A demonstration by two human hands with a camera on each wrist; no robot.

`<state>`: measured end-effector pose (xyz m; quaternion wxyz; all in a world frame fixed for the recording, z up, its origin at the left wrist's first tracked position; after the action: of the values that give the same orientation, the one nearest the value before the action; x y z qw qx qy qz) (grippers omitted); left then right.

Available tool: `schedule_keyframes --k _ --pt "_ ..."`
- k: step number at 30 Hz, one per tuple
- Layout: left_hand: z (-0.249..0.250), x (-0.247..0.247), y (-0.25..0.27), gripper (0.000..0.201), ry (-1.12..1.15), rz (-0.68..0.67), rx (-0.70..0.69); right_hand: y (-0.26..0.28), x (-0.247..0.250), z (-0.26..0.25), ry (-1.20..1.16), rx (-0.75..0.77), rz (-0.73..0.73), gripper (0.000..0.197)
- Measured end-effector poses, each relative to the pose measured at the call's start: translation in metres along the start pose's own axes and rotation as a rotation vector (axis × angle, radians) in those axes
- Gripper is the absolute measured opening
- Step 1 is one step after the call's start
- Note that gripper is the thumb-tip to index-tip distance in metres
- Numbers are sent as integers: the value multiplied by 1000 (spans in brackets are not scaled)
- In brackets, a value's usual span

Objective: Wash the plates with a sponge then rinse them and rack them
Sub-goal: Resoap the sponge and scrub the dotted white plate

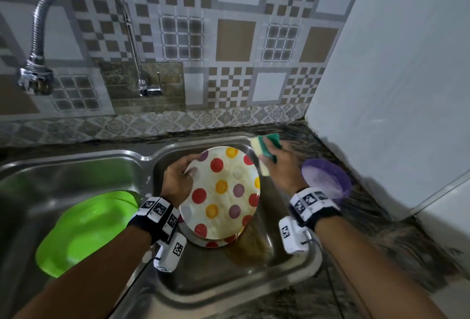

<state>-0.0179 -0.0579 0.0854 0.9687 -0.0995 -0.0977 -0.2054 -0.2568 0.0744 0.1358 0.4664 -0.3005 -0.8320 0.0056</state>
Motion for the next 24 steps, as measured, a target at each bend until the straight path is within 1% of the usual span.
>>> schedule_keyframes --k 3,5,7,10,12,14,16,18,21,24 --pt "9 0 0 44 60 24 -3 7 -41 -51 -28 121 -1 49" --pt "19 -1 0 41 95 22 -49 13 -62 -80 -78 184 -19 48" --pt "28 1 0 43 117 38 -111 19 -76 -98 -107 214 -14 48" --pt "29 5 -2 44 113 65 -114 19 -83 -106 -60 230 42 46" --pt "26 11 -2 45 65 76 -103 15 -81 -106 -44 211 58 47" --pt "25 19 -3 42 89 92 -65 7 -71 -97 -52 182 118 46" --pt "31 27 -1 37 237 140 -53 -2 -58 -80 -43 113 190 45" --pt "44 36 3 36 364 211 -68 -5 -53 -64 -29 39 223 47" --pt "48 43 4 38 399 288 -86 3 -53 -55 23 -30 232 49" --pt "44 42 5 39 448 308 -57 14 -60 -64 60 -57 175 48"
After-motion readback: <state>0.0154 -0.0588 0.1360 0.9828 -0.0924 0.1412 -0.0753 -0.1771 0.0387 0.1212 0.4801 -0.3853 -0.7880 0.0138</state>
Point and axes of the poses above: each hand's wrist, its own y-axis away from the middle knuckle, its own x-axis out of the back of the hand, z = x × y, the point moved 6 cm from there along -y, towards the middle knuckle
